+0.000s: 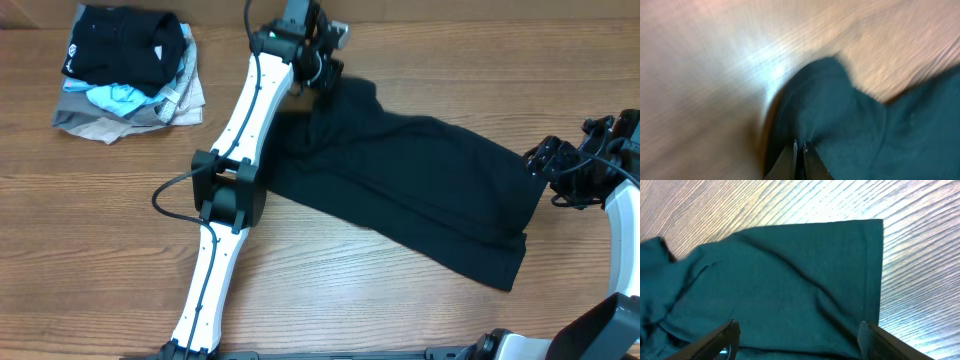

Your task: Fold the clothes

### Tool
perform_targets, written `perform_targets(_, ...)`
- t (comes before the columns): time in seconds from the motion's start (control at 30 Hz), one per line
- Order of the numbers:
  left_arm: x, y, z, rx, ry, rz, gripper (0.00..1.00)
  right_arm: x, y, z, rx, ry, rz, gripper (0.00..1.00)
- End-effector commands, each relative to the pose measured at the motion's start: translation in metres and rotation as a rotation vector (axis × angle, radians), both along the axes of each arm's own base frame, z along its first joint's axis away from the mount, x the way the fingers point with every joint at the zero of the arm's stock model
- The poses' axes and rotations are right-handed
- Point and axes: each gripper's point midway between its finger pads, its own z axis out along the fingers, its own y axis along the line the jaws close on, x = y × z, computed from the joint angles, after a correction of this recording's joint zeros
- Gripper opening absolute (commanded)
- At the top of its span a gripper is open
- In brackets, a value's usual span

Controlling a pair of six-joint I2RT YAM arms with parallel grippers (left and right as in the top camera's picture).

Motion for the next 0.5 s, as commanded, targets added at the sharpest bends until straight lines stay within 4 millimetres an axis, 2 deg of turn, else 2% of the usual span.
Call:
perform_targets(0.0,0.022,0.000,0.072,-0.027,-0.197,0.029,0.04,0.008,-0.003,0.012,-0.016,-0.039,0.006,0.80)
perform_targets(0.13,0.033,0.004,0.118,-0.034,-0.333,0.063,0.04,0.015,-0.007,0.014,-0.045,-0.068,0.030,0.80)
perform_targets(0.2,0.041,0.008,0.135,-0.031,-0.401,0.088,0.04,0.026,-0.015,0.010,-0.069,-0.091,0.024,0.80)
perform_targets(0.37,0.051,0.006,0.149,-0.048,-0.470,0.101,0.04,0.049,-0.035,-0.010,-0.123,-0.101,0.004,0.80)
perform_targets(0.43,0.053,0.005,0.152,-0.053,-0.484,0.100,0.04,0.059,-0.039,-0.026,-0.137,-0.096,0.029,0.80)
perform_targets(0.47,0.052,0.004,0.152,-0.054,-0.484,0.098,0.04,0.066,-0.039,-0.041,-0.144,-0.089,0.061,0.79)
